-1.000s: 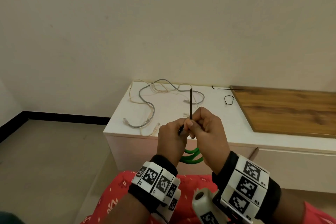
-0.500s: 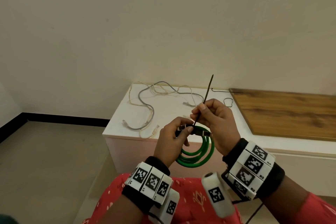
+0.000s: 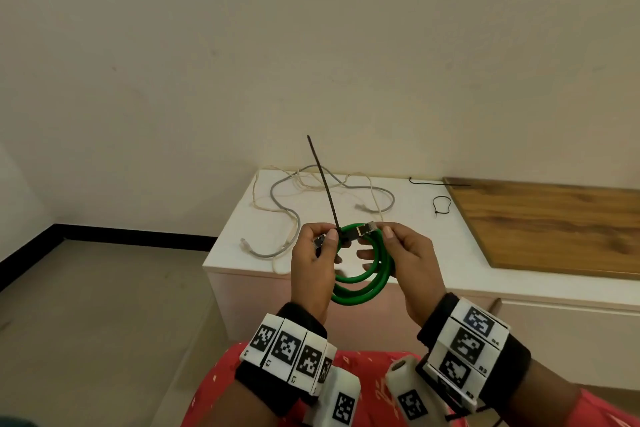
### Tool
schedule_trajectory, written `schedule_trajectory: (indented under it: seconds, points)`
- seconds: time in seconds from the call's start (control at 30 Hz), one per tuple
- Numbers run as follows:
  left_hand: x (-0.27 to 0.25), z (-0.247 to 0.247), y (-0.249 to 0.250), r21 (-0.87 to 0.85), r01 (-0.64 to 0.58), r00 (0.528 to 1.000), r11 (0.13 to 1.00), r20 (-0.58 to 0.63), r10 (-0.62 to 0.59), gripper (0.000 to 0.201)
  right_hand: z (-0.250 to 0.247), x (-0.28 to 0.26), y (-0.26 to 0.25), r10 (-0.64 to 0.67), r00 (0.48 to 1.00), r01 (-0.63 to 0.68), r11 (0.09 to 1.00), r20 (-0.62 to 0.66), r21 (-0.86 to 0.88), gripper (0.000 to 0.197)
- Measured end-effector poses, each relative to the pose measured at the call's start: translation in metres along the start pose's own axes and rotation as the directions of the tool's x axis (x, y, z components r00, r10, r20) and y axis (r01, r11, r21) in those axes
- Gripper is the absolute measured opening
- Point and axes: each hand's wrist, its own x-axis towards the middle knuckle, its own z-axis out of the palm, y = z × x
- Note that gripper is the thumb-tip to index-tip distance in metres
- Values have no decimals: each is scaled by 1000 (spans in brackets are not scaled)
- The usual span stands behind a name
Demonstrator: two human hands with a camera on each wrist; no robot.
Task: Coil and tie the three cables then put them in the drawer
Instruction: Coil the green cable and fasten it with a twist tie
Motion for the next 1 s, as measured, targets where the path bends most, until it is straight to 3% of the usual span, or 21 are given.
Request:
schedule_trajectory:
  seconds: [0.13, 0.33, 0.4, 0.47, 0.57, 0.63, 0.73, 1.0]
  points:
    - [1, 1, 2, -65, 25, 1000, 998, -9, -26, 16, -1, -2, -5, 49, 999, -50, 990, 12, 130, 28]
    - [0, 4, 4, -27, -51, 993, 998, -103, 48, 18, 5, -3, 0, -93, 993, 79, 984, -79, -160, 17]
    - [-2, 5, 4, -36, -56, 993, 998, -108, 52, 18, 3, -3, -2, -40, 995, 36, 998, -88, -50, 22]
    - [-3, 4, 4, -62, -51, 991, 997, -128, 42, 17, 1, -4, -5, 71, 996, -60, 984, -59, 166, 17]
    - [-2, 4, 7, -129, -36, 986, 991, -166, 14, 17, 4, -4, -5, 185, 983, -175, 885, 20, 432, 12]
    - [-2, 6, 9, -177, -24, 982, 984, -190, -10, 18, 8, -5, -3, 198, 980, -185, 822, 33, 539, 15]
    - [-2, 8, 11, -240, 10, 970, 971, -234, -67, 19, 13, -9, -2, 173, 983, -173, 773, 60, 610, 23]
    - [-3, 9, 13, -310, 48, 967, 949, -225, -122, 17, 22, -17, 2, 262, 965, -216, 792, 2, 570, 33]
